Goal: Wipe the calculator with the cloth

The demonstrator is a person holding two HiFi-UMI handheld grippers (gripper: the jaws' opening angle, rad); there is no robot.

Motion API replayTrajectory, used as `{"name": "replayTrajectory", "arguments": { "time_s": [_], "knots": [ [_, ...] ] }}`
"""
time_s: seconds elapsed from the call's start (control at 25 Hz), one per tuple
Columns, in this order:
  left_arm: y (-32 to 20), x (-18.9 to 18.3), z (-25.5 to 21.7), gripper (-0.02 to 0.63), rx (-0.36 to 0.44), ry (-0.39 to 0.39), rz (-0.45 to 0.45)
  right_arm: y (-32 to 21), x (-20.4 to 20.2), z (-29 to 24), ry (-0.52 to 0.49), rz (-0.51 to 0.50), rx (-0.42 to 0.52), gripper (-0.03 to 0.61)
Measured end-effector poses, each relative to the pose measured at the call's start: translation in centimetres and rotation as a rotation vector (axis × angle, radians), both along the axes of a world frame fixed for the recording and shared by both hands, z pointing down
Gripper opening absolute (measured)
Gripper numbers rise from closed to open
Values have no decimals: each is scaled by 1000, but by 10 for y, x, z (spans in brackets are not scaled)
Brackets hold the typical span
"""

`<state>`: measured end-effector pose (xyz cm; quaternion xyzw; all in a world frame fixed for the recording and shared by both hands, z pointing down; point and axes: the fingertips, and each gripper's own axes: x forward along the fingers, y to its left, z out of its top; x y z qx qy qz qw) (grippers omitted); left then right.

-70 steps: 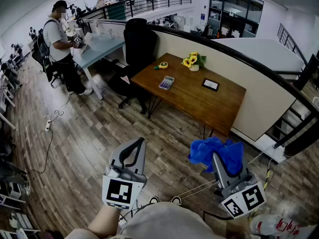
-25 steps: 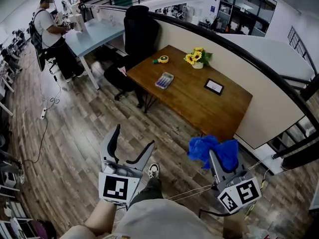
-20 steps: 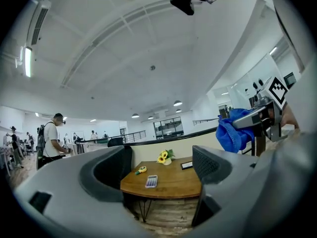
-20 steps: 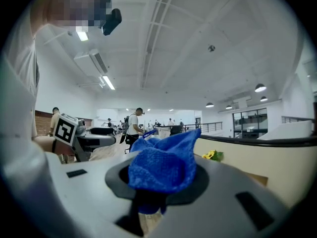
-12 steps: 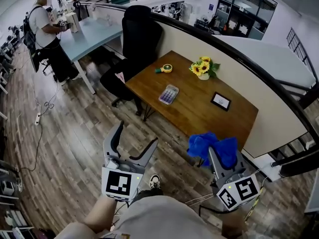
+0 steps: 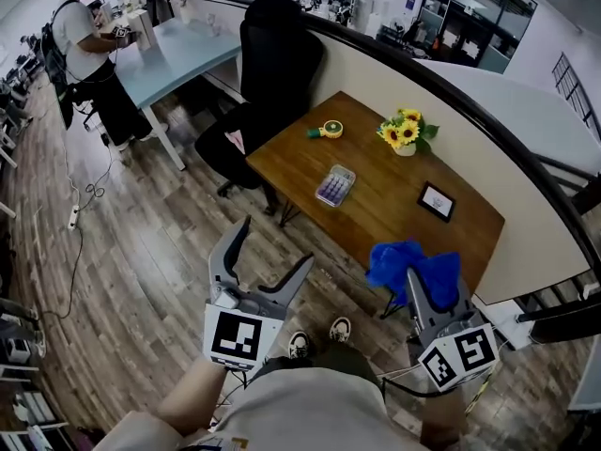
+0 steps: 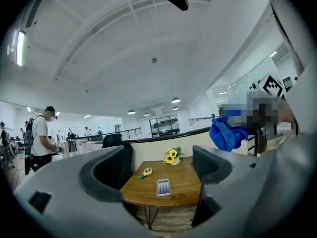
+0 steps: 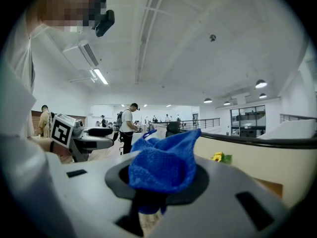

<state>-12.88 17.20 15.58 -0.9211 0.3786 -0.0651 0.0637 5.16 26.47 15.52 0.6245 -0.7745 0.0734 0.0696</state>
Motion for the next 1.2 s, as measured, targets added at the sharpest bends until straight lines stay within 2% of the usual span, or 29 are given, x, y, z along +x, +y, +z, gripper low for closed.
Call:
{"name": "replayTrajectory", "arguments": {
  "time_s": [0.32,0.68,0.92,1.2],
  "knots": [
    [-56,34,23,411,-37,-20,-3,-61,41,24,-20,6,-32,98],
    [-149,87,41,411,-78,-57,-43,-170,96,45,-26,-55,-75,98],
    [-197,124,63,411,-89,-125,-56,-228,129,66,-32,-99,-106,98],
    [-230,162,86,411,-138,-161,-65,-271,162,88,-66,-124,-139,98]
  ]
}}
